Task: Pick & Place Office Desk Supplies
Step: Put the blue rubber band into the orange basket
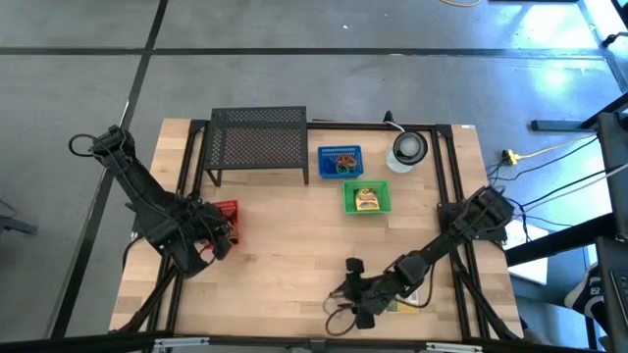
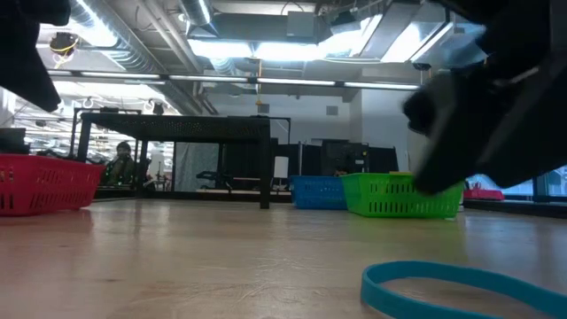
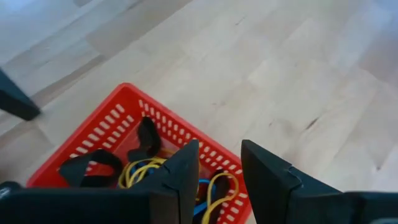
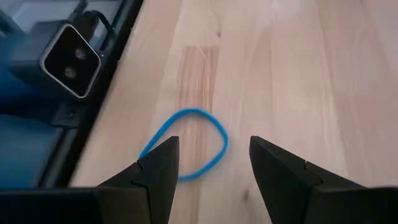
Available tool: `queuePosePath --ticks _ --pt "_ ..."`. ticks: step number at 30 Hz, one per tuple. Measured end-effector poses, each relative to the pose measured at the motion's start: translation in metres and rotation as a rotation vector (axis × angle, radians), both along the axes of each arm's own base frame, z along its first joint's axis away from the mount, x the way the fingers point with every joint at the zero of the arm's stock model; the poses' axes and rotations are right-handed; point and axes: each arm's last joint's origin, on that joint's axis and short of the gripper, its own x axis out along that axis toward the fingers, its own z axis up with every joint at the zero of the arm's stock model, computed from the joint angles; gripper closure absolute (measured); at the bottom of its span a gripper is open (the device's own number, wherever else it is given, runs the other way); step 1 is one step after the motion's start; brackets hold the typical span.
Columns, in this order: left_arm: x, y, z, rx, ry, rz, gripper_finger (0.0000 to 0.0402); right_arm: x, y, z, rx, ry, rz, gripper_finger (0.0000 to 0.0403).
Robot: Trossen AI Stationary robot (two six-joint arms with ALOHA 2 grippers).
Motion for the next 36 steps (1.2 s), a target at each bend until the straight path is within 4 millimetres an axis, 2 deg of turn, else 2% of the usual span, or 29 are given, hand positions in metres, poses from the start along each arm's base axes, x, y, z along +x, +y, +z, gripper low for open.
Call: queuePosePath --ticks 3,7,13,17,23,31,33,36 --pt "0.002 -0.002 0.0 -0.006 -0.009 -0.024 0.0287 0.012 0.008 -0.003 -0.143 -0.016 0.041 0.0206" --pt "0.003 -0.004 0.0 0.001 -0.008 -0.058 0.0287 0.023 0.014 -0.015 -0.273 0.062 0.054 0.0206" --pt "0.004 -0.005 0.001 0.02 0.0 -0.102 0.0287 0.039 0.02 -0.023 -0.191 0.131 0.017 0.0206" --pt "0.005 -0.006 0.001 0.032 0.005 -0.128 0.0287 0.043 0.022 -0.024 -0.161 0.144 -0.005 0.0216" --pt "0.005 -0.006 0.001 0.031 0.004 -0.129 0.0287 0.044 0.016 -0.026 -0.062 0.227 -0.045 0.0272" --pt "0.006 -0.007 0.001 0.021 -0.006 -0.129 0.0287 0.046 0.012 -0.026 -0.02 0.26 -0.085 0.0383" --pt "0.006 -0.007 0.001 0.021 -0.006 -0.13 0.0287 0.045 0.013 -0.026 -0.023 0.257 -0.081 0.0396" --pt "0.006 -0.007 0.001 0.027 -0.002 -0.137 0.0287 0.044 0.014 -0.025 -0.051 0.229 -0.086 0.0393"
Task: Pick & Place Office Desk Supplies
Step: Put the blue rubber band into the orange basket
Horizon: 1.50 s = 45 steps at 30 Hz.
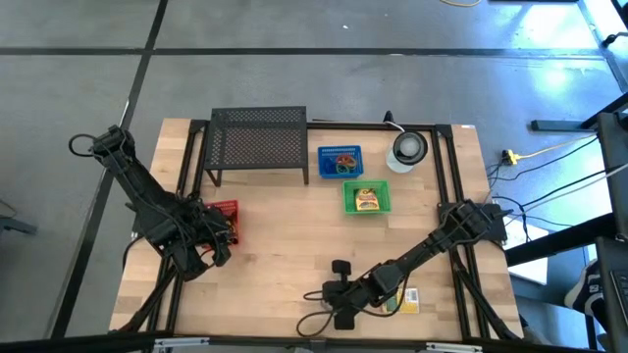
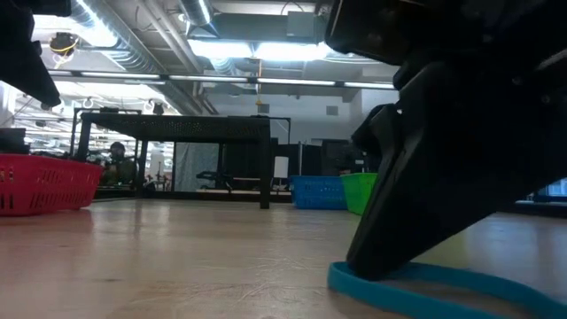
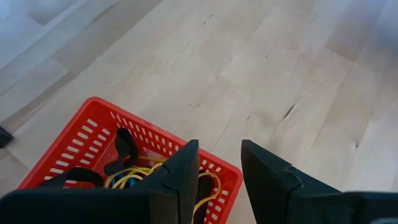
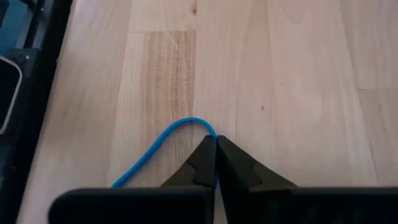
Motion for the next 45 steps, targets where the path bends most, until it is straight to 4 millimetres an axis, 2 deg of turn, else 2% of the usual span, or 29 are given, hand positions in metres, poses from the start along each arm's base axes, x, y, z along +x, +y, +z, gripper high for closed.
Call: queuePosePath --ticks 7,10,20,28,33,39,45 --pt "0.001 0.0 0.001 0.034 -0.05 0.003 0.0287 -0.005 -0.002 0.016 -0.078 -0.054 0.012 0.0399" --pt "0.004 -0.001 0.003 0.064 -0.106 -0.007 0.0287 -0.004 -0.003 0.034 -0.067 -0.128 -0.034 0.0399" --pt "0.025 -0.025 0.018 0.195 -0.289 -0.258 0.0287 -0.003 -0.01 0.078 -0.087 -0.347 -0.236 0.04" --pt "0.048 -0.053 0.018 0.318 -0.364 -0.45 0.0265 -0.003 -0.017 0.107 -0.169 -0.553 -0.42 0.0401" --pt "0.064 -0.067 0.013 0.379 -0.408 -0.493 0.0235 0.001 -0.018 0.119 -0.233 -0.645 -0.447 0.0401" --pt "0.092 -0.068 0.01 0.384 -0.496 -0.425 0.0207 0.008 -0.02 0.13 -0.247 -0.711 -0.417 0.0401" --pt "0.119 -0.064 -0.001 0.294 -0.544 -0.435 0.0206 0.011 -0.022 0.132 -0.347 -0.706 -0.337 0.0401"
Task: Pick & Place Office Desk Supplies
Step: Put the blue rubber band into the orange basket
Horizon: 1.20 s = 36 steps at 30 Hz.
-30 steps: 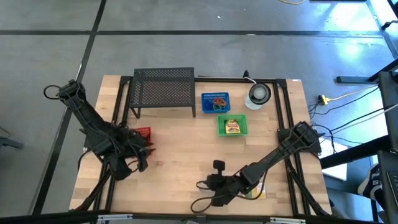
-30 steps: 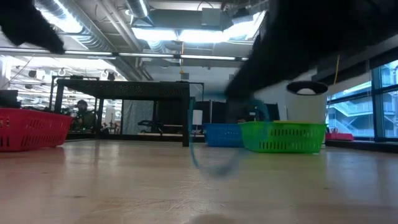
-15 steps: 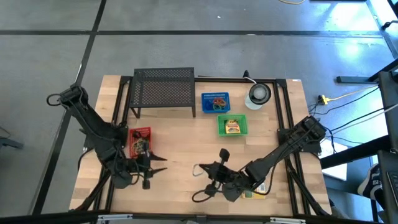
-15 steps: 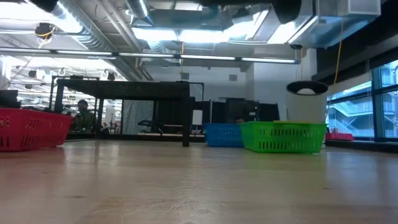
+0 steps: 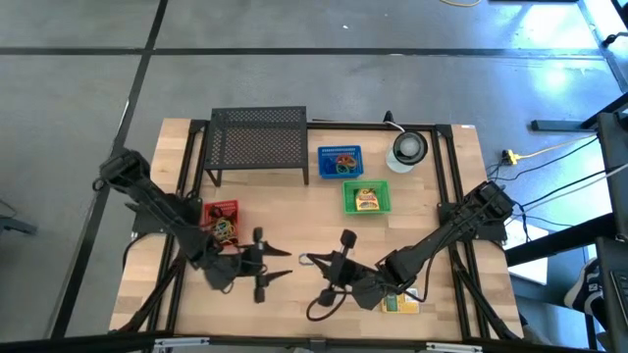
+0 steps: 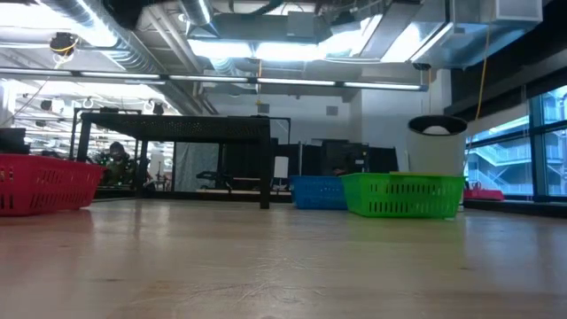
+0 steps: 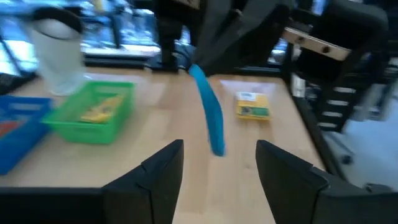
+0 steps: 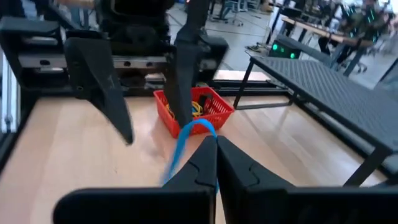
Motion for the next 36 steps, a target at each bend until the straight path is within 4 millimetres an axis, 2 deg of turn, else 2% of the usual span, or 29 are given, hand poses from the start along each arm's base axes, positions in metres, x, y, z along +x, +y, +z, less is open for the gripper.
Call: queuePosePath --ticks 5,11,19,24,32,36 --pt "0.015 0.003 -0.006 -0.065 0.0 -0.097 0.0206 0.0 0.0 0.0 -0.073 0.033 0.032 0.0401" --pt "0.021 0.01 -0.008 -0.068 -0.008 -0.062 0.0205 0.0 0.0 0.0 -0.09 0.039 0.039 0.0401" --pt "0.024 0.013 -0.007 -0.076 -0.017 -0.053 0.0221 0.0 0.0 0.0 -0.121 0.051 0.046 0.0401" --pt "0.024 0.013 -0.007 -0.076 -0.018 -0.053 0.0267 0.0 0.0 0.0 -0.121 0.051 0.047 0.0401" --pt "0.024 0.013 -0.007 -0.043 -0.015 -0.06 0.0384 0.0 0.0 0.0 -0.123 0.052 0.047 0.0401" --pt "0.024 0.013 -0.007 -0.043 -0.016 -0.06 0.0394 0.001 0.0 0.0 -0.12 0.054 0.057 0.0394"
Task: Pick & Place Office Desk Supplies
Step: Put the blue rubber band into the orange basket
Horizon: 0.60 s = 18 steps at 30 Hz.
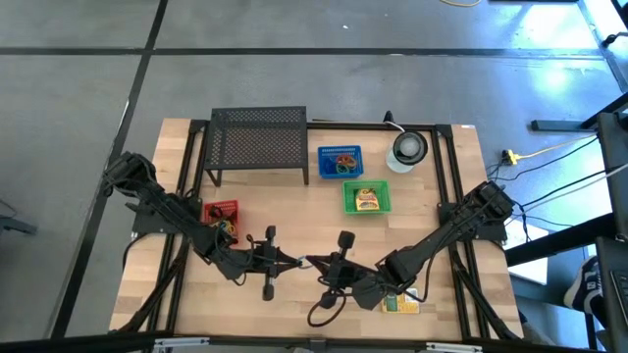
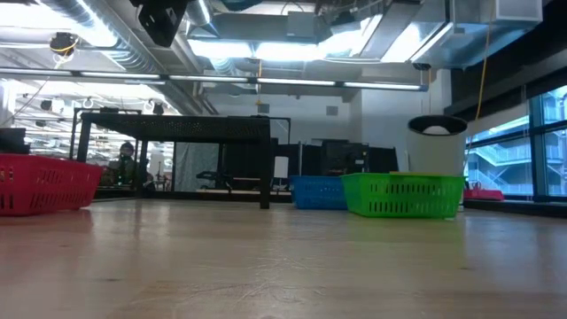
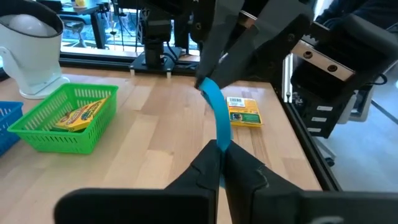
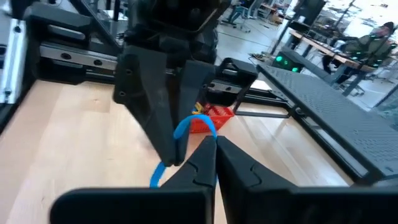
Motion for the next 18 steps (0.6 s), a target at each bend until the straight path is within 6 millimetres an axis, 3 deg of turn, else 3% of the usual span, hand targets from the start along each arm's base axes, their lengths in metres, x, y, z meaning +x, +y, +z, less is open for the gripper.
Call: queuePosePath --ticks 9,18 --pt "-0.0001 -0.0001 0.0 0.0 0.0 0.0 0.0397 0.003 0.0012 -0.0015 0.068 0.035 0.141 0.0352" --pt "-0.0001 -0.0001 0.0 0.0 0.0 -0.001 0.0396 0.0014 -0.0011 -0.0002 0.057 -0.01 0.008 0.027"
